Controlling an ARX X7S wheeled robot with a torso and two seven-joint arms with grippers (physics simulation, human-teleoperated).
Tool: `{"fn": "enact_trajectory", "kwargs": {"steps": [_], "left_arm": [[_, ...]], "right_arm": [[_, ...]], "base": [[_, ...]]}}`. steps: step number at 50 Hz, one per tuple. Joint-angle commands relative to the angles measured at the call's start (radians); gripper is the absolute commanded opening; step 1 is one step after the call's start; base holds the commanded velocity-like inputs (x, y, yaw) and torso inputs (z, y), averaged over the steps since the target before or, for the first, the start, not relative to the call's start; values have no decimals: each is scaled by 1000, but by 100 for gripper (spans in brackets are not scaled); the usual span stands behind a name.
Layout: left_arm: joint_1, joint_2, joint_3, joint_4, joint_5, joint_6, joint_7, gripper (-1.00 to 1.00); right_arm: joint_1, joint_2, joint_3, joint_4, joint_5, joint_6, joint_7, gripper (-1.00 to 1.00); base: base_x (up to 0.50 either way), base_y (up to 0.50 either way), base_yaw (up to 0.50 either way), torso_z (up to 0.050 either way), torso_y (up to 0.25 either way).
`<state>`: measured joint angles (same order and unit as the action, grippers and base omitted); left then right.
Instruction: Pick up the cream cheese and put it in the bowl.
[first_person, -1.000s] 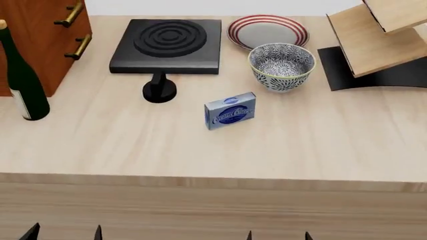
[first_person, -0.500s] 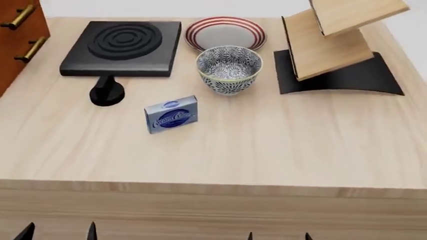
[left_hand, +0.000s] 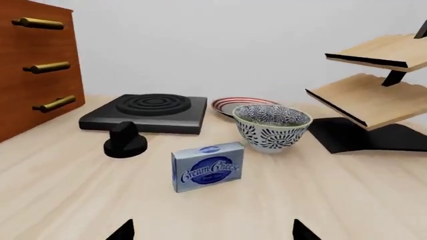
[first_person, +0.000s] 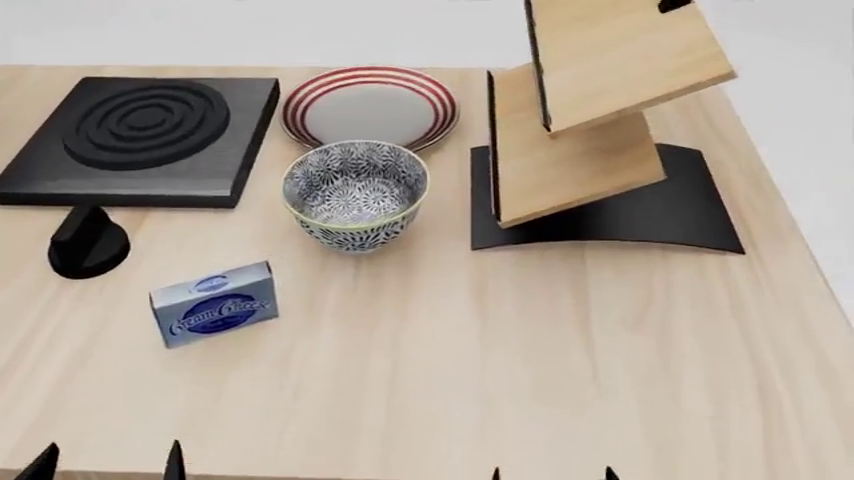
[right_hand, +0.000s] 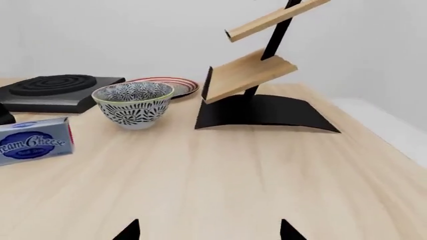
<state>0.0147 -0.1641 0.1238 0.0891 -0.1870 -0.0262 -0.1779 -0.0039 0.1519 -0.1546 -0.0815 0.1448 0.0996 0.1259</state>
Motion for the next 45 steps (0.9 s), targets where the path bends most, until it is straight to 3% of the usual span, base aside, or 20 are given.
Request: {"fn": "enact_trajectory", "kwargs": {"steps": [1,23,35,45], "left_arm": [[9,-11,3,17,-1,7,-12,100],[17,-28,15,54,-7,-13,-32,100],[21,-38,24,62,-13,-11,-38,100],[21,-44,31,65,-15,-9,-48,100]], "right_arm": [[-8,8,-13,-12,-5,-11,13,100],[-14,26,-20,-42,20,-6,20,100],[-10,29,-31,-29,23,-22,22,100],[-13,36,-38,-36,24,-23,32,100]], "base": [[500,-105,0,0,0],[497,-10,0,0,0],[17,0,0,0,1],[0,500,0,0,0]]}}
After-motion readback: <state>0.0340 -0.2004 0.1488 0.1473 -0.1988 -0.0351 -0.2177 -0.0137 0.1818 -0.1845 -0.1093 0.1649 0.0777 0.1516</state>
